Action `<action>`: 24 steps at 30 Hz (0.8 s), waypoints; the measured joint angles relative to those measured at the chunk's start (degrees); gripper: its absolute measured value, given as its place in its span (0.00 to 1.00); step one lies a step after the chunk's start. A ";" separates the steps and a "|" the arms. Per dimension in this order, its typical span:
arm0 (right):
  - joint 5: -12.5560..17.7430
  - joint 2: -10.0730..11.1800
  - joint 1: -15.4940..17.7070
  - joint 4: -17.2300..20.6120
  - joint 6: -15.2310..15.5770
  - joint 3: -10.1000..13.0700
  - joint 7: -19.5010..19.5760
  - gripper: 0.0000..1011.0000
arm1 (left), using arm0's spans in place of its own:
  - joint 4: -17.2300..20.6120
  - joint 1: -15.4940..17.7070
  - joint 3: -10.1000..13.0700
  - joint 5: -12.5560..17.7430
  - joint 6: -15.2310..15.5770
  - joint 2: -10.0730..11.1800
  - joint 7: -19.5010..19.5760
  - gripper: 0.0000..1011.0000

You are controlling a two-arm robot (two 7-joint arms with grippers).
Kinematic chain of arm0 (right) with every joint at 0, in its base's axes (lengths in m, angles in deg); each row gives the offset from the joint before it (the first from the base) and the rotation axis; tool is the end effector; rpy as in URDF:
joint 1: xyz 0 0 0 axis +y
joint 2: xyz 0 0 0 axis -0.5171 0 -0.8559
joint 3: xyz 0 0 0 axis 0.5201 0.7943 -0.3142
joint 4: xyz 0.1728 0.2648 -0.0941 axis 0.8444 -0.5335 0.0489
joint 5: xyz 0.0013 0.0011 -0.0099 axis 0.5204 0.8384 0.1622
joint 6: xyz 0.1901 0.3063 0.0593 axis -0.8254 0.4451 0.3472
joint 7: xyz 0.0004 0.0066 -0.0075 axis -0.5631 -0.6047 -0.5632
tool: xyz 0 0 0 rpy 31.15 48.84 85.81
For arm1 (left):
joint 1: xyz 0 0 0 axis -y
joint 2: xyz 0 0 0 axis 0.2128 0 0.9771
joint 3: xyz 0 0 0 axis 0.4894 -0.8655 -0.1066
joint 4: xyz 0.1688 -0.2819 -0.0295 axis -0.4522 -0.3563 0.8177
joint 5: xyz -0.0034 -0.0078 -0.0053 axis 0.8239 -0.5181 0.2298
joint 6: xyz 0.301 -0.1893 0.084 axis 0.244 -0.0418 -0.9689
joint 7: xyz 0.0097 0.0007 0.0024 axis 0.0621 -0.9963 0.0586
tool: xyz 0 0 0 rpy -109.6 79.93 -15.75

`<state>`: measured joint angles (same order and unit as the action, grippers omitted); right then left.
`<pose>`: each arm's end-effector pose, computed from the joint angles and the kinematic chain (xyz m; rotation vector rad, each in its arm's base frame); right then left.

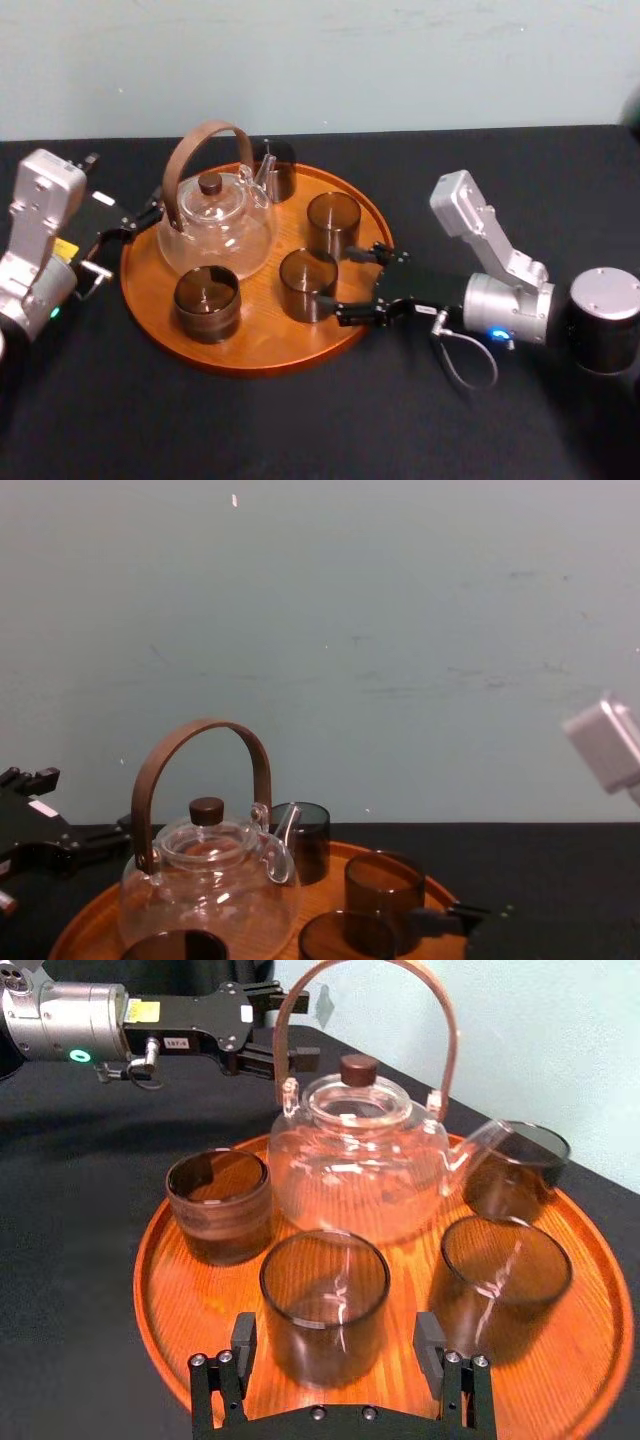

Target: Pick up the glass from the table and place it on the tray.

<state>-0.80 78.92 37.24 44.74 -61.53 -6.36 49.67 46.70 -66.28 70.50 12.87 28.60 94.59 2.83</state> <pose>0.4616 -0.0136 -0.3534 -0.2896 0.0605 -0.4856 0.4180 0.0904 -0.3452 0.3043 -0.2850 1.2480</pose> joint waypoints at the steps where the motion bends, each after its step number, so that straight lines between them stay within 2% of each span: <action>1: 0.27 0.72 0.67 0.76 0.15 0.35 0.12 0.99 | 0.00 0.00 0.00 0.00 0.00 0.00 0.00 0.99; 13: 2.85 5.93 4.32 4.97 -0.79 2.91 -1.15 0.99 | 0.00 0.00 0.00 0.00 0.00 0.00 0.00 0.99; 20: 4.66 7.88 5.56 5.58 -2.31 4.95 -1.46 0.99 | 0.00 0.00 0.00 0.00 0.00 0.00 0.00 0.99; 24: 5.41 8.18 5.78 5.25 -2.91 6.24 -0.77 0.99 | 0.00 0.00 0.00 0.00 0.00 0.00 0.00 0.99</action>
<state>4.62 87.10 43.02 49.99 -64.44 -0.12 48.90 46.70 -66.28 70.51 12.88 28.60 94.59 2.83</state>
